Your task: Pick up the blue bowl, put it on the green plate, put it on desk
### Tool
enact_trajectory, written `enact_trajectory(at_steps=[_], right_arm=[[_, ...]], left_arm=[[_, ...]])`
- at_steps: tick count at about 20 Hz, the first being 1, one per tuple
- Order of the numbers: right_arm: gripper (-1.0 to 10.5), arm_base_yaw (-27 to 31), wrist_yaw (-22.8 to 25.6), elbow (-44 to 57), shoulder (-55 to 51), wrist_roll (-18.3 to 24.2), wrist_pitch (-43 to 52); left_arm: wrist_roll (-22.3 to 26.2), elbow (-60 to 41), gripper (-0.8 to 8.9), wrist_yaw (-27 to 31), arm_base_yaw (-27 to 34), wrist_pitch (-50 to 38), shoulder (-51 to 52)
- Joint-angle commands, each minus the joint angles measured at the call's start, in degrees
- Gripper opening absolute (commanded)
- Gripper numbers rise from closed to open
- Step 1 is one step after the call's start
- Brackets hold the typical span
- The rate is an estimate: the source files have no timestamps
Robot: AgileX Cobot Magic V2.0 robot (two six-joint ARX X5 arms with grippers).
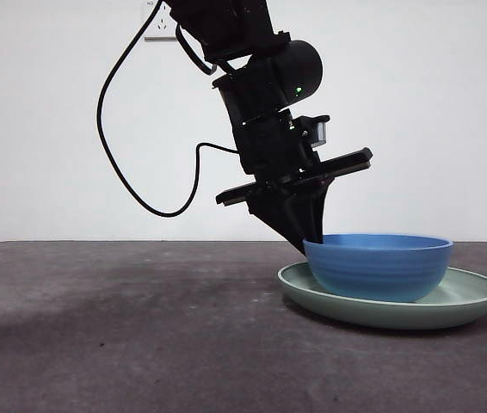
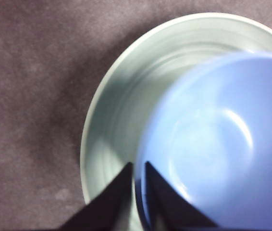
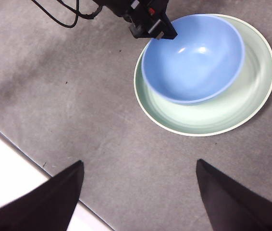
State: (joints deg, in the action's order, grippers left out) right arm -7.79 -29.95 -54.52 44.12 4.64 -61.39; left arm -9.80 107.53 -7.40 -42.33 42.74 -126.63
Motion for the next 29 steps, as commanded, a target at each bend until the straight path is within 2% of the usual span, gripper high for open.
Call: enact_trajectory(at_steps=[1,2,9,16,21,24,27,29], right_arm=[[3.7,-0.11,-0.02,-1.07,0.35,-0.17,0.50],[3.7,-0.11,-0.02,-1.07,0.35,-0.17,0.50],[3.7,-0.11,-0.02,-1.07,0.35,-0.17,0.52],[3.7,-0.11,-0.02,-1.07,0.33,-0.17,0.52],[3.7,-0.11,0.02,-1.07,0.35,-0.15,0.52],[3.7,-0.11,0.02,-1.07,0.33,-0.15,0.52],[3.7,-0.11,0.02,-1.07,0.35,-0.15,0.55],[3.7,-0.11,0.02,-1.07,0.33,-0.15,0.70]], left_arm=[[0.04,1.95,1.91,0.09,-0.90,0.28,-1.53],[0.04,1.95,2.19,0.09,-0.90,0.83,-1.42],[0.02,2.05,2.22,0.09,0.11,2.56,4.22],[0.15,2.03,2.22,0.09,3.98,3.23,21.09],[2.80,1.16,2.22,0.09,8.28,8.87,33.31],[3.82,-4.46,2.21,0.09,10.84,9.03,40.94],[5.60,-14.45,2.21,-0.17,12.39,8.24,49.62],[6.71,-21.35,2.21,-2.34,12.85,7.80,55.12]])
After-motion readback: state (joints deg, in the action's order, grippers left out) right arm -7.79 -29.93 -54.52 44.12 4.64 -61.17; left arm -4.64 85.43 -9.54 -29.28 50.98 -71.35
